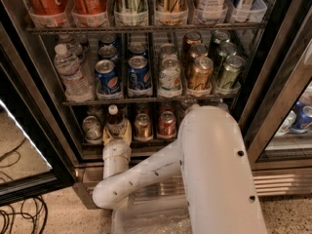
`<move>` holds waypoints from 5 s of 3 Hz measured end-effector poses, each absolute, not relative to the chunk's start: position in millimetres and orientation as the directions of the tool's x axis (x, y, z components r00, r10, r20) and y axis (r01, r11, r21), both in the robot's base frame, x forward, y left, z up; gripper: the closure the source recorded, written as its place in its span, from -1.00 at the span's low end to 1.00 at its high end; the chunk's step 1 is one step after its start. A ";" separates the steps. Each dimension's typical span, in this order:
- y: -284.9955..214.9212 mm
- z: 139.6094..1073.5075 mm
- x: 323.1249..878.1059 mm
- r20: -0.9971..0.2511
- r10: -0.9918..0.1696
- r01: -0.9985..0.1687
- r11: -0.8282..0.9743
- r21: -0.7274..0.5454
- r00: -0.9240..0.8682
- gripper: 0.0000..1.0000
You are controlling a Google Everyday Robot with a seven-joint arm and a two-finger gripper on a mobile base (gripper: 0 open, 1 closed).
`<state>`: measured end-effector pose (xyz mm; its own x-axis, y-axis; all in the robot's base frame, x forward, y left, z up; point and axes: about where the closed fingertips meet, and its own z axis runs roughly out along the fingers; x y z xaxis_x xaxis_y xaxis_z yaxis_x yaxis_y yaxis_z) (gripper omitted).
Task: Pick blue plastic bottle from bottom shelf of fridge
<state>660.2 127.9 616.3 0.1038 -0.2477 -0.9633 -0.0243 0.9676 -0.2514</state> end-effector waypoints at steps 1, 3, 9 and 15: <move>134.0 613.5 661.4 -0.963 -0.246 -0.031 0.967 -0.251 0.113 0.99; 150.6 639.7 660.8 -0.946 -0.229 -0.029 0.970 -0.242 0.230 1.00; 172.0 647.0 649.5 -0.915 -0.182 -0.061 0.974 -0.218 0.359 1.00; 169.7 699.5 625.1 -0.908 -0.135 -0.100 0.977 -0.189 0.398 1.00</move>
Offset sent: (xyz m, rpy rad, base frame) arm 0.0023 0.0064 0.0249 0.0165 -0.1483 -0.0302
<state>625.1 169.7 699.5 0.3976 -0.1351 -0.9076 -0.1003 0.9768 -0.1893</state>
